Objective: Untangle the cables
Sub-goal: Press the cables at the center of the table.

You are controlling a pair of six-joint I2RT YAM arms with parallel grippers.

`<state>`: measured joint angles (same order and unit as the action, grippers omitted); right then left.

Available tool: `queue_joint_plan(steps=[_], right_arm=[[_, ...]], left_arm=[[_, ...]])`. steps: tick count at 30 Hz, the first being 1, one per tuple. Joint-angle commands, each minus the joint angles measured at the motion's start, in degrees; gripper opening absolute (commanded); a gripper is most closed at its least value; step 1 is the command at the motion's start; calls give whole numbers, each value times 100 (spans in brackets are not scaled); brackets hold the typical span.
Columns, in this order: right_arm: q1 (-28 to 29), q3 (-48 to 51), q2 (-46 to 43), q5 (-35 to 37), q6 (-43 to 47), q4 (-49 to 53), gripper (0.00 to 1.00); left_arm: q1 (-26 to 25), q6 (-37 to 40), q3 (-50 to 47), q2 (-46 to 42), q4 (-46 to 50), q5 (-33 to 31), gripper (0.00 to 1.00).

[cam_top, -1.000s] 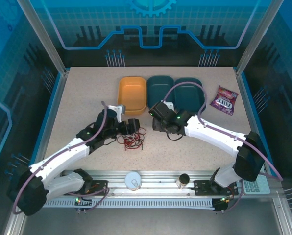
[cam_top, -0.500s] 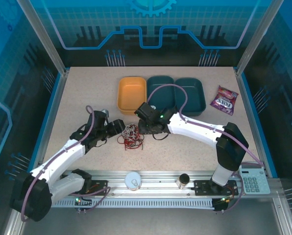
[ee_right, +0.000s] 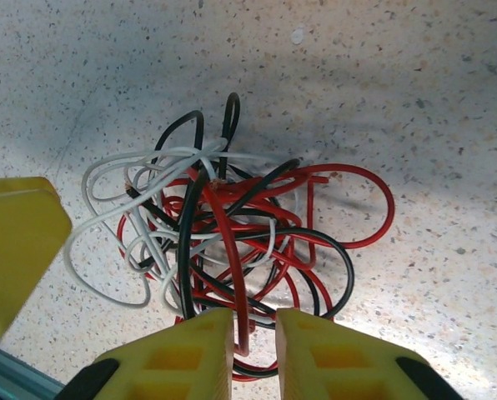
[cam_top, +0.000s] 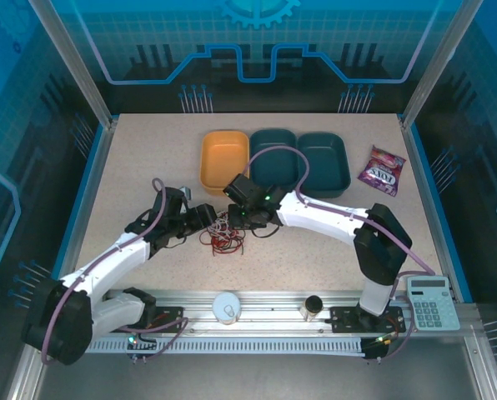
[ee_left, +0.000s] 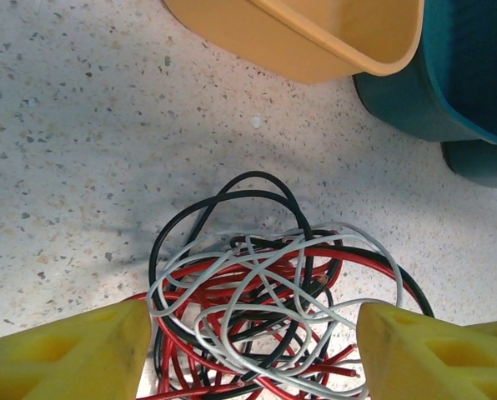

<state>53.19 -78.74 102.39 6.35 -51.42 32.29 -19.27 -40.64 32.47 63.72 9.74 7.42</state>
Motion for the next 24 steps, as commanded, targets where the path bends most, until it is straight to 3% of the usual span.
queue_joint_plan(steps=[1,12,24], right_arm=[[-37,-246,125,-111,36,44,21],[126,-559,-127,589,136,711,25],[183,-767,180,538,127,785,24]], left_arm=[[46,-84,5,142,-196,267,63],[46,-53,246,-15,-115,508,60],[46,4,357,29,71,496,61]])
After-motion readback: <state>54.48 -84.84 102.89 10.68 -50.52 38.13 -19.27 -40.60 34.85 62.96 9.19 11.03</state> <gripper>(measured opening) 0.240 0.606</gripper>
